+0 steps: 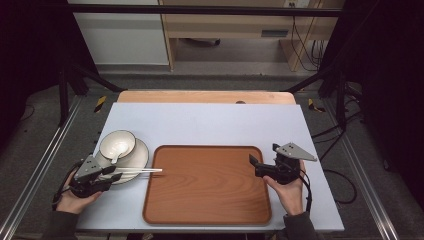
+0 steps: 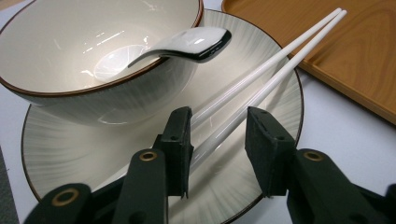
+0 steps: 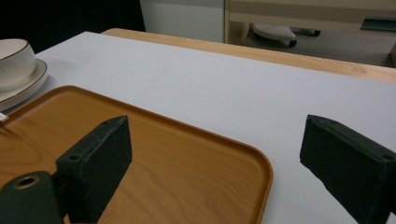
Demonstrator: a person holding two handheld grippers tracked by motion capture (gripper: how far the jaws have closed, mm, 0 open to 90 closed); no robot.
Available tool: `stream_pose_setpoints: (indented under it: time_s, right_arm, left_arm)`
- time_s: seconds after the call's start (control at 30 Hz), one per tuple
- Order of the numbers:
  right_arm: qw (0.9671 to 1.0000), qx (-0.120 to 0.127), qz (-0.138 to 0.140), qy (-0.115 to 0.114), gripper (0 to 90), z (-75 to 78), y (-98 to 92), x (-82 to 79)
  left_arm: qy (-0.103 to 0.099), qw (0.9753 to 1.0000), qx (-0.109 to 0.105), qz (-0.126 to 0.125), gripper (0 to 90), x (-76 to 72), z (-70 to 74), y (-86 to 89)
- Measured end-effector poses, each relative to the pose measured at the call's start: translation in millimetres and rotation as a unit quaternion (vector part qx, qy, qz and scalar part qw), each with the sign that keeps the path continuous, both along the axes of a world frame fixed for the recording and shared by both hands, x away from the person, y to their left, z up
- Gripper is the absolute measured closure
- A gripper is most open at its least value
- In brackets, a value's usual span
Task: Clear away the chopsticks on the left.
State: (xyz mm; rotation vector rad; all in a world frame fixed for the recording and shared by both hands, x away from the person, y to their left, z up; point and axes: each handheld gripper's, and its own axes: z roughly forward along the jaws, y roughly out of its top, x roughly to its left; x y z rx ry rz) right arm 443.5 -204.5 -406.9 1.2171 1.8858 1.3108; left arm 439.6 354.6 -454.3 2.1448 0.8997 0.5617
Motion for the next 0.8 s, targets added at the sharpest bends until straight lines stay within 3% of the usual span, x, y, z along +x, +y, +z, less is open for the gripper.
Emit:
stream_pose_setpoints:
  time_s: [0.8]
  right_arm:
    - [1.0000, 0.000, -0.001, 0.002, 9.3, -0.7, -0.9, 0.2]
  left_arm:
    - [0.025, 0.9995, -0.020, -0.005, 79.2, -3.2, 1.1, -6.2]
